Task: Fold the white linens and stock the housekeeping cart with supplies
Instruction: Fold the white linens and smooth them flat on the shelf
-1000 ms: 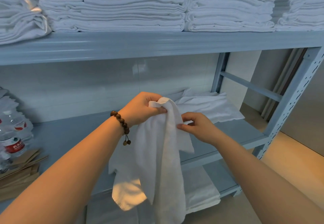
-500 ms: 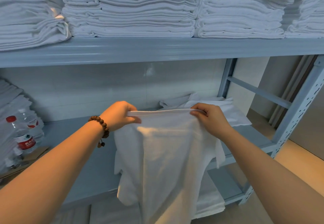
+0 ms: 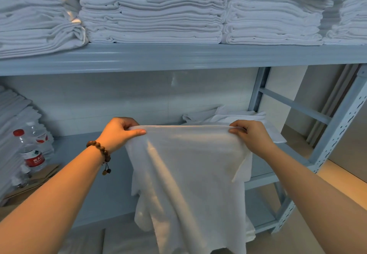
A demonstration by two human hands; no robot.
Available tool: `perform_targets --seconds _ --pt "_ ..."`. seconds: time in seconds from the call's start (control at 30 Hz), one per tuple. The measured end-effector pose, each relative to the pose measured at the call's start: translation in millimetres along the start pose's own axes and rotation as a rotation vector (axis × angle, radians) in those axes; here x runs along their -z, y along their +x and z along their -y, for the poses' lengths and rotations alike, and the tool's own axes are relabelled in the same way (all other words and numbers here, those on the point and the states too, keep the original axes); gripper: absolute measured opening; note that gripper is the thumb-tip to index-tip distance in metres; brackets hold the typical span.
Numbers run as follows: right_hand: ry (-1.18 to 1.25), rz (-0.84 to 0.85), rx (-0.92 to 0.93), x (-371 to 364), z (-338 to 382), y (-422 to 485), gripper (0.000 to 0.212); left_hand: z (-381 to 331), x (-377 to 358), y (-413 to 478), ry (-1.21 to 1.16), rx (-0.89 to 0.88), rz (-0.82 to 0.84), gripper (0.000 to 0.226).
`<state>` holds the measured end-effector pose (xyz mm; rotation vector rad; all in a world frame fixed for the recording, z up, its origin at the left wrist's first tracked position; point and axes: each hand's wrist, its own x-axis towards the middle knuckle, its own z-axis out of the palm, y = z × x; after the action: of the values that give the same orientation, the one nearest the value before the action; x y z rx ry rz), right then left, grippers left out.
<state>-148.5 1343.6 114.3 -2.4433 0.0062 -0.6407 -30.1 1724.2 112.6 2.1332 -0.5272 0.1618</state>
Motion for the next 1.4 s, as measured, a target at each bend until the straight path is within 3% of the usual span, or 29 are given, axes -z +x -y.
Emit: perform_targets --seconds 0.13,0.27,0.37,0.6,0.7,0.83,1.0,1.1,1.27,1.4 --pt "-0.067 0.111 -0.122 -5.0 -23.7 -4.0 0.012 -13.1 -10.8 8.0 -0.204 0.01 -0.061 0.012" --pt "-0.197 0.199 -0.262 -15.5 -54.4 -17.7 0.008 -14.8 -15.6 15.0 -0.218 0.031 -0.081 0.012" --pt "-0.18 0.168 -0.328 -25.1 -71.6 -27.4 0.014 -8.5 -13.1 17.5 -0.237 0.067 -0.101 0.01" --pt "-0.111 0.005 -0.298 -38.1 -71.3 -21.4 0.015 6.7 -5.6 18.1 -0.209 0.142 -0.197 0.016" --pt "-0.155 -0.036 -0.264 -32.5 -66.1 -10.9 0.027 17.5 0.5 18.1 -0.217 0.188 -0.257 0.021" --pt "-0.175 -0.04 -0.204 -18.6 -60.8 1.9 0.039 30.3 6.5 18.7 -0.187 0.177 -0.266 0.012" --pt "-0.158 0.016 -0.125 -10.6 -64.9 9.2 0.019 44.3 8.8 23.2 -0.166 0.151 -0.277 0.018" --pt "-0.149 0.0 -0.168 -12.5 -71.9 10.0 0.018 51.2 3.3 29.3 -0.166 0.181 -0.301 0.021" --pt "-0.179 -0.054 -0.328 -8.0 -77.7 9.3 0.05 58.6 -3.1 34.6 -0.131 0.235 -0.333 0.011" --pt "-0.1 0.002 -0.362 2.5 -79.2 11.7 0.046 54.6 -11.7 30.6 -0.22 0.375 -0.37 0.016"
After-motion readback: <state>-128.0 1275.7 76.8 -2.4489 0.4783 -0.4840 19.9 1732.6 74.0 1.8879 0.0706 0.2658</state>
